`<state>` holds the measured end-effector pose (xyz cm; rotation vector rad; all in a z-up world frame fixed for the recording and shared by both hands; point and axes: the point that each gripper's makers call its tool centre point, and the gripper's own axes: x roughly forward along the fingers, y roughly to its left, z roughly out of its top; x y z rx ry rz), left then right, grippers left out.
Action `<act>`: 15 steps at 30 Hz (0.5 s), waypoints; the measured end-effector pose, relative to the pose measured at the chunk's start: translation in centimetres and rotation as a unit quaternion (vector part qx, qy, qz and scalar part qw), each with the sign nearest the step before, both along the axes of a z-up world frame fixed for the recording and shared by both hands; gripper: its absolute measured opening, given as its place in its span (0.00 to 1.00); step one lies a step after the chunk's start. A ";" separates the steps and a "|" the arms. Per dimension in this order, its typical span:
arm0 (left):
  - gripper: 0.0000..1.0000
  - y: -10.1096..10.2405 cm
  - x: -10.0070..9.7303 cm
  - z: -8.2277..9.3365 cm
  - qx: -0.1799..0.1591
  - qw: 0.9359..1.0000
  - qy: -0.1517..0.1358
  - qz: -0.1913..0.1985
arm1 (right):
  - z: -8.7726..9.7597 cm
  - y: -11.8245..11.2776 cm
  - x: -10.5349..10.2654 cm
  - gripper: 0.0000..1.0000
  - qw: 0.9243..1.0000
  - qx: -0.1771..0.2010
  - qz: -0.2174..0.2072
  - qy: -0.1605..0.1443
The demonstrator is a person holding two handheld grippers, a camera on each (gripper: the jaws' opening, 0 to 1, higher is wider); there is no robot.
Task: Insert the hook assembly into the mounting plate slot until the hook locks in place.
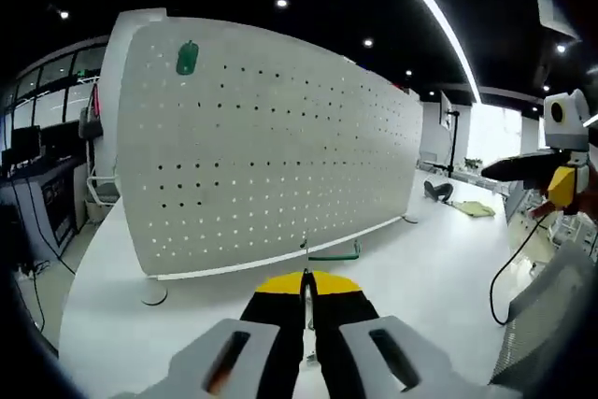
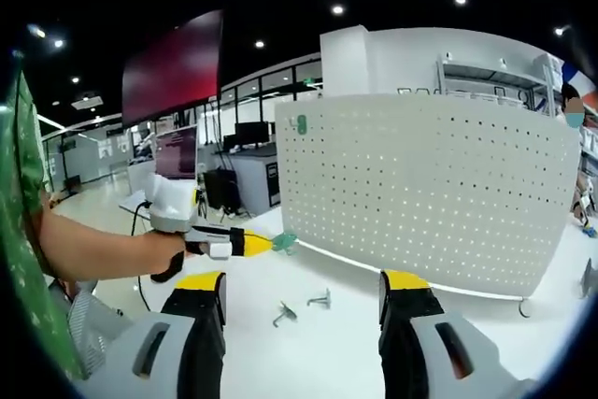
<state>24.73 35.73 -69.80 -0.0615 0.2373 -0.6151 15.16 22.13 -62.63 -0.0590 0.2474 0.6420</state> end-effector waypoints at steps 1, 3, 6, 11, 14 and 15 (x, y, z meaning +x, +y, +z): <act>0.01 -0.1 -0.3 0.8 -0.007 1.000 -0.006 0.003 | 0.2 0.0 0.0 0.67 1.000 0.001 0.000 -0.001; 0.01 -0.1 -0.9 2.2 -0.017 1.000 -0.019 0.008 | 0.6 0.1 -0.2 0.67 1.000 0.003 0.002 -0.006; 0.01 -0.3 -1.8 4.2 -0.033 0.999 -0.037 0.015 | 1.3 0.3 -0.4 0.67 1.000 0.006 0.004 -0.015; 0.01 -0.5 -3.8 7.7 -0.060 0.996 -0.066 0.030 | 2.8 0.5 -0.6 0.66 0.999 0.016 0.006 -0.031; 0.01 -1.0 -5.2 9.2 -0.068 0.994 -0.080 0.033 | 3.7 0.6 -0.8 0.66 0.999 0.025 0.007 -0.041; 0.01 -1.2 -5.6 9.5 -0.067 0.994 -0.086 0.033 | 3.8 0.8 -0.9 0.65 0.999 0.026 0.008 -0.042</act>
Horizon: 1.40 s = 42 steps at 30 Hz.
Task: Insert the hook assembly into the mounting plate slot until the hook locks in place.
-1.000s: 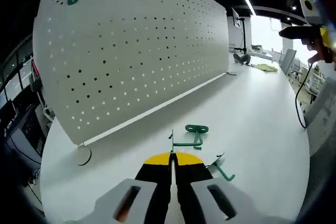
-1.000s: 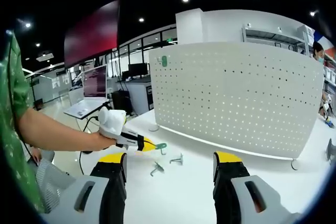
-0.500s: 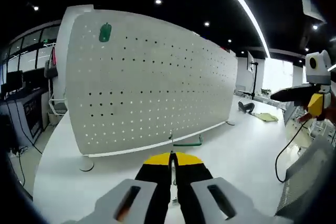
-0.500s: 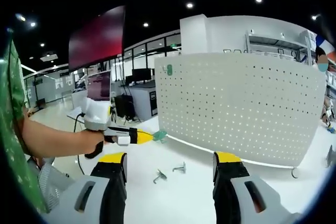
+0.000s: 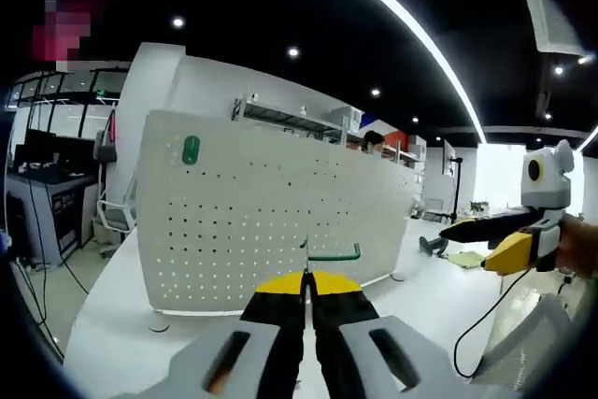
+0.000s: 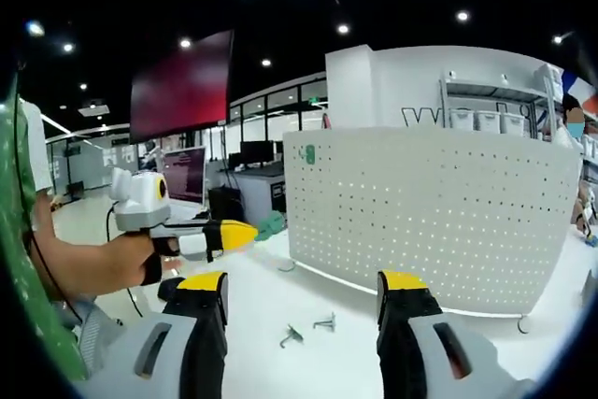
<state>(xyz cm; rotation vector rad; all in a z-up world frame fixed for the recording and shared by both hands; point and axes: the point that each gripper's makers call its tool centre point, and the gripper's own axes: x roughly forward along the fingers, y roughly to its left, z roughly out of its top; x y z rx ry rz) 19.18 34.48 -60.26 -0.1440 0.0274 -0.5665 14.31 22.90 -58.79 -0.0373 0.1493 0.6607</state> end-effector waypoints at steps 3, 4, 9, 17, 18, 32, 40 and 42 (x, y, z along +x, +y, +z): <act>0.01 -0.4 -1.2 1.3 -0.006 1.000 -0.016 0.000 | 0.8 0.6 -0.3 0.64 1.000 0.008 0.006 -0.008; 0.01 -0.6 -1.6 1.7 -0.009 1.000 -0.019 -0.001 | 1.2 0.8 -0.5 0.64 1.000 0.009 0.009 -0.013; 0.01 -1.3 -3.3 3.3 -0.016 0.999 -0.039 -0.005 | 2.6 1.6 -0.9 0.62 0.999 0.014 0.020 -0.028; 0.01 -1.9 -5.1 5.6 -0.027 0.997 -0.073 -0.006 | 4.7 2.5 -1.6 0.53 0.996 0.082 0.045 -0.013; 0.01 -1.9 -5.2 5.8 -0.029 0.997 -0.076 -0.006 | 5.0 2.5 -1.6 0.51 0.995 0.092 0.047 -0.010; 0.01 -2.9 -6.6 8.4 -0.041 0.991 -0.124 -0.008 | 8.1 4.2 -2.2 0.29 0.984 0.163 0.068 -0.008; 0.01 -3.1 -7.1 9.3 -0.048 0.989 -0.138 -0.005 | 9.4 5.3 -2.4 0.20 0.979 0.188 0.081 -0.010; 0.01 -3.0 -7.2 9.5 -0.052 0.989 -0.142 -0.002 | 9.5 5.6 -2.4 0.18 0.978 0.191 0.083 -0.011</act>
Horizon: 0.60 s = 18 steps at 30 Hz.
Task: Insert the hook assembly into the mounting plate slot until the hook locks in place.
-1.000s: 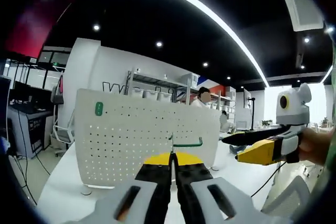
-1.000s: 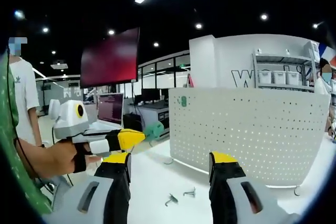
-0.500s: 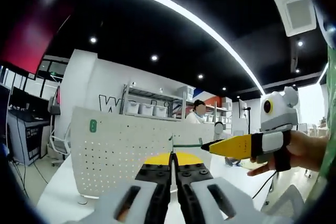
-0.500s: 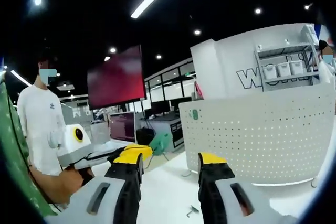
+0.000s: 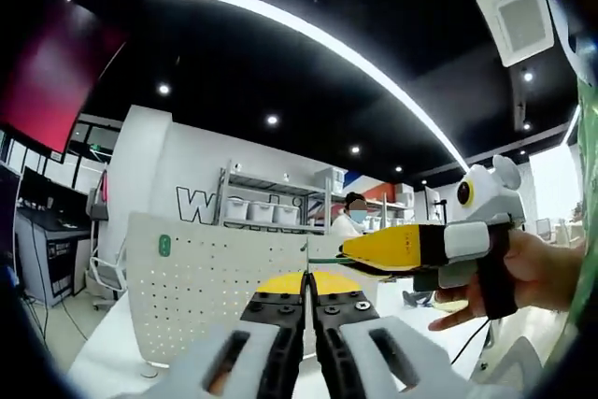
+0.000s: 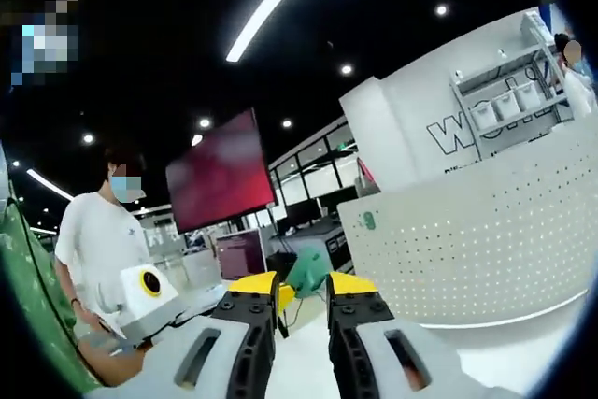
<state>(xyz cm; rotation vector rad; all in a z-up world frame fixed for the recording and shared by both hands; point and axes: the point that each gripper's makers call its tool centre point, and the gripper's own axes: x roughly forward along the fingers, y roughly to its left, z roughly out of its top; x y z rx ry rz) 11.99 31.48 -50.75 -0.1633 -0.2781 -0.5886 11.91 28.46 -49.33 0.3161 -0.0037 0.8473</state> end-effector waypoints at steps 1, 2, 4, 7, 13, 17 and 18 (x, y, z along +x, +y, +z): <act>0.01 0.0 -0.1 0.3 -0.005 1.000 -0.005 0.000 | 0.2 0.1 0.0 0.17 1.000 0.008 0.001 0.001; 0.01 0.0 -0.1 0.4 -0.005 1.000 -0.006 0.001 | 0.3 0.2 -0.1 0.16 1.000 0.013 0.003 0.003; 0.01 0.1 -0.1 0.6 -0.008 1.000 -0.011 0.003 | 0.5 0.3 0.0 0.15 1.000 0.020 0.003 0.004; 0.01 0.2 -0.1 1.1 -0.014 1.000 -0.019 0.005 | 0.7 0.4 0.2 0.11 0.999 0.034 0.004 0.008; 0.02 -0.2 -0.2 1.5 -0.016 0.999 -0.030 0.003 | 1.3 0.3 0.5 0.08 0.997 0.069 0.007 0.024; 0.02 -0.5 -0.5 1.7 -0.009 0.999 -0.037 0.002 | 1.3 0.3 0.7 0.05 0.997 0.072 0.002 0.025; 0.02 -0.6 -0.6 1.6 -0.007 0.999 -0.038 0.002 | 1.3 0.2 0.7 0.04 0.997 0.071 0.001 0.025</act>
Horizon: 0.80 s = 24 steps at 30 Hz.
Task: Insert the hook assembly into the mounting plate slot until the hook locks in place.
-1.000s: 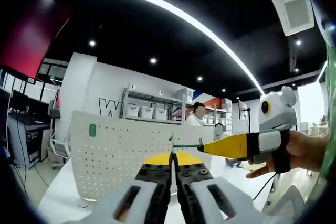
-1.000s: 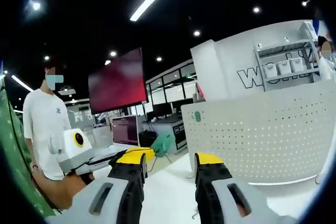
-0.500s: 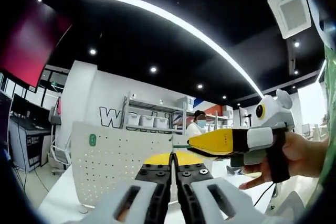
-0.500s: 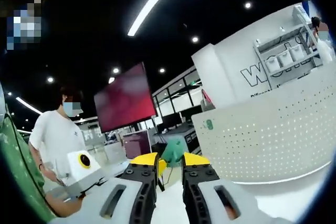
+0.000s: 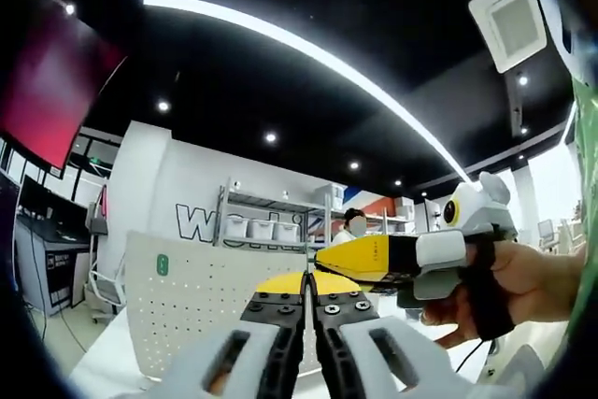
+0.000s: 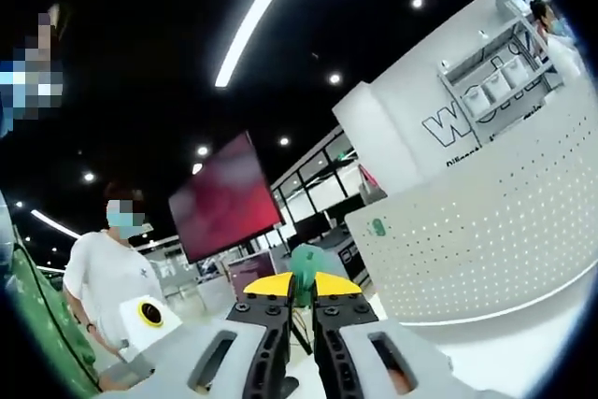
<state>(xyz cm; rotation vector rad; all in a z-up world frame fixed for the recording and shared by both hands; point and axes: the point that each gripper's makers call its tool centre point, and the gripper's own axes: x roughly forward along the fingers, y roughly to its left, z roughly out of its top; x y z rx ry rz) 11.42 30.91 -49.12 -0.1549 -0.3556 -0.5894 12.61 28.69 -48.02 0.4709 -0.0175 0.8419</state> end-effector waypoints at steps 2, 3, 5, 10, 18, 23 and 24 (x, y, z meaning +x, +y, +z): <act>0.02 -0.1 -0.2 0.0 0.000 1.000 -0.001 -0.002 | 0.0 0.1 -0.1 0.04 1.000 0.001 0.002 0.001; 0.02 -0.2 -0.3 0.0 0.002 1.000 -0.002 -0.003 | 0.0 0.1 -0.1 0.04 1.000 0.003 0.003 0.001; 0.02 -0.1 -0.3 0.0 0.002 1.000 -0.003 -0.001 | 0.0 0.1 -0.1 0.03 1.000 0.002 0.005 0.003; 0.02 -0.2 -0.6 0.0 0.009 1.000 -0.005 0.000 | 0.0 0.1 -0.3 0.02 1.000 0.000 0.006 0.003; 0.02 -0.6 -0.8 -0.4 0.054 0.998 -0.011 -0.002 | -0.5 -0.2 -0.5 0.02 1.000 0.001 0.007 0.010; 0.03 -0.8 -0.6 -0.6 0.079 0.997 -0.003 -0.004 | -0.6 -0.1 -0.5 0.02 1.000 0.001 0.009 0.013; 0.03 -0.8 -0.5 -0.5 0.078 0.997 -0.002 -0.005 | -0.6 0.0 -0.5 0.02 1.000 0.000 0.010 0.012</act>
